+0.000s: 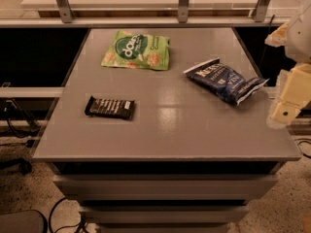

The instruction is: Pick blue chip bag

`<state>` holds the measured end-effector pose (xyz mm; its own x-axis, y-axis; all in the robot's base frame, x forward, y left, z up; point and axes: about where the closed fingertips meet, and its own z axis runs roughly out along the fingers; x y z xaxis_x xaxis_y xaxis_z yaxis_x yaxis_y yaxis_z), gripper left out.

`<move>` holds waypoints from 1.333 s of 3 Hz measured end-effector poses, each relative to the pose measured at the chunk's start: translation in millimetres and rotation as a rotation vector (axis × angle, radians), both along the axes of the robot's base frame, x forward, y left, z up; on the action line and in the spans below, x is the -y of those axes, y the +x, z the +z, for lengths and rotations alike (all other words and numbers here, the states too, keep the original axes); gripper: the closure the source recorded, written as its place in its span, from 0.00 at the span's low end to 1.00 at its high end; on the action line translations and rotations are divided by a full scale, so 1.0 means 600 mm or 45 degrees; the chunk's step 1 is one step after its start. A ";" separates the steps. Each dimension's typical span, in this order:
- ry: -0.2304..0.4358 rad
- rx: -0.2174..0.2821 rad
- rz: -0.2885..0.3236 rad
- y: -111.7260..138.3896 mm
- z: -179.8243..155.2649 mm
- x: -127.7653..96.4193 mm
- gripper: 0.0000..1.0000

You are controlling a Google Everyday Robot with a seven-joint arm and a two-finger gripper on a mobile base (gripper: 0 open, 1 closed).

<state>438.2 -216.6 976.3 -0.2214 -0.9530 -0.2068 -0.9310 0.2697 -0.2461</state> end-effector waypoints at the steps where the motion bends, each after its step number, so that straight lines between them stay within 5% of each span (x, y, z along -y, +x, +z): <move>1: -0.004 0.000 -0.015 0.006 0.003 -0.005 0.00; 4: -0.052 -0.085 -0.204 0.159 -0.046 -0.075 0.00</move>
Offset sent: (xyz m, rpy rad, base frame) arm 0.0587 0.0308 -0.0141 -0.0376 0.0632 -0.0992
